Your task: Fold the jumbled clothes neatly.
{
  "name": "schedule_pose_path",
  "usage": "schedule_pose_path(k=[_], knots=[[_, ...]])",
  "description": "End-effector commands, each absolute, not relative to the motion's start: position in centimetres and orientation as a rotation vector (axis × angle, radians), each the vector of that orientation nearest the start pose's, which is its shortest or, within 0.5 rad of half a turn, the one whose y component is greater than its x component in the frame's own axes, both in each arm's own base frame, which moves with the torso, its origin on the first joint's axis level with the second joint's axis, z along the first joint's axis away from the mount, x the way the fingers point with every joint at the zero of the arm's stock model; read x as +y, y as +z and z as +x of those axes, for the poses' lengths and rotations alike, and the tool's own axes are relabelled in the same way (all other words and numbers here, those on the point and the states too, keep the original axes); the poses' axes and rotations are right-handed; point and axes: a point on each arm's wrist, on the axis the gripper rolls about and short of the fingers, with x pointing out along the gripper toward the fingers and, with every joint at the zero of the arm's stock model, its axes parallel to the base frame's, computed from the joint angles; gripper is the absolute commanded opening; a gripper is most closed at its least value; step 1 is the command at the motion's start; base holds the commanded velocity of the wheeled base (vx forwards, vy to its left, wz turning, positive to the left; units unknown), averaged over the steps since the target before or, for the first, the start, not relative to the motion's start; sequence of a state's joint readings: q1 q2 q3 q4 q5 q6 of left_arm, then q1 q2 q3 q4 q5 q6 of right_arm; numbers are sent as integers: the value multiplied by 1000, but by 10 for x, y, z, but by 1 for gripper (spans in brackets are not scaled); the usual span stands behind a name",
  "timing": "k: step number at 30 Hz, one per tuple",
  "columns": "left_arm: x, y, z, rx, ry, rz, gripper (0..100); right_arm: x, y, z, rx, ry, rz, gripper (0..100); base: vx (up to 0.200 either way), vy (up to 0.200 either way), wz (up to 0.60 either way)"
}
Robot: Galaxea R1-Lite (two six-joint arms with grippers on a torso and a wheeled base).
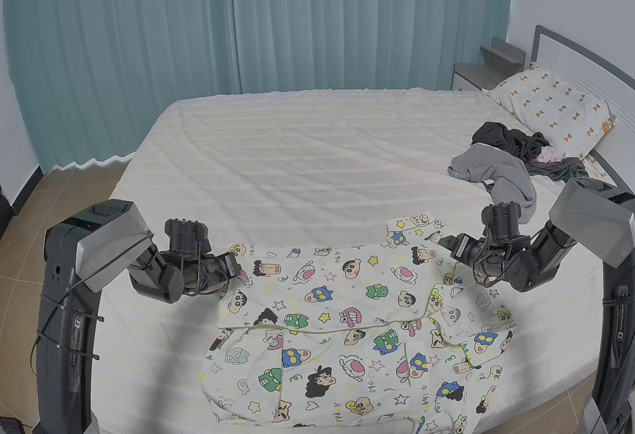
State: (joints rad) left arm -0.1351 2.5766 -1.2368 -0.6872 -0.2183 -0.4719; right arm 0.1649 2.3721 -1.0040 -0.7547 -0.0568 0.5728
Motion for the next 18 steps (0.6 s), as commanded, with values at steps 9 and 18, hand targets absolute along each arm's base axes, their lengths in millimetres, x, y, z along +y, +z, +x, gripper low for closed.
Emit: schedule_pose_path(k=[9, 18], knots=[[-51, -45, 450, 679, -135, -526, 0, 45, -28, 428, 629, -98, 478, 100, 0, 0, 0], [-36, -29, 460, 612, -90, -573, 0, 47, -43, 440, 642, -97, 474, 100, 0, 0, 0]])
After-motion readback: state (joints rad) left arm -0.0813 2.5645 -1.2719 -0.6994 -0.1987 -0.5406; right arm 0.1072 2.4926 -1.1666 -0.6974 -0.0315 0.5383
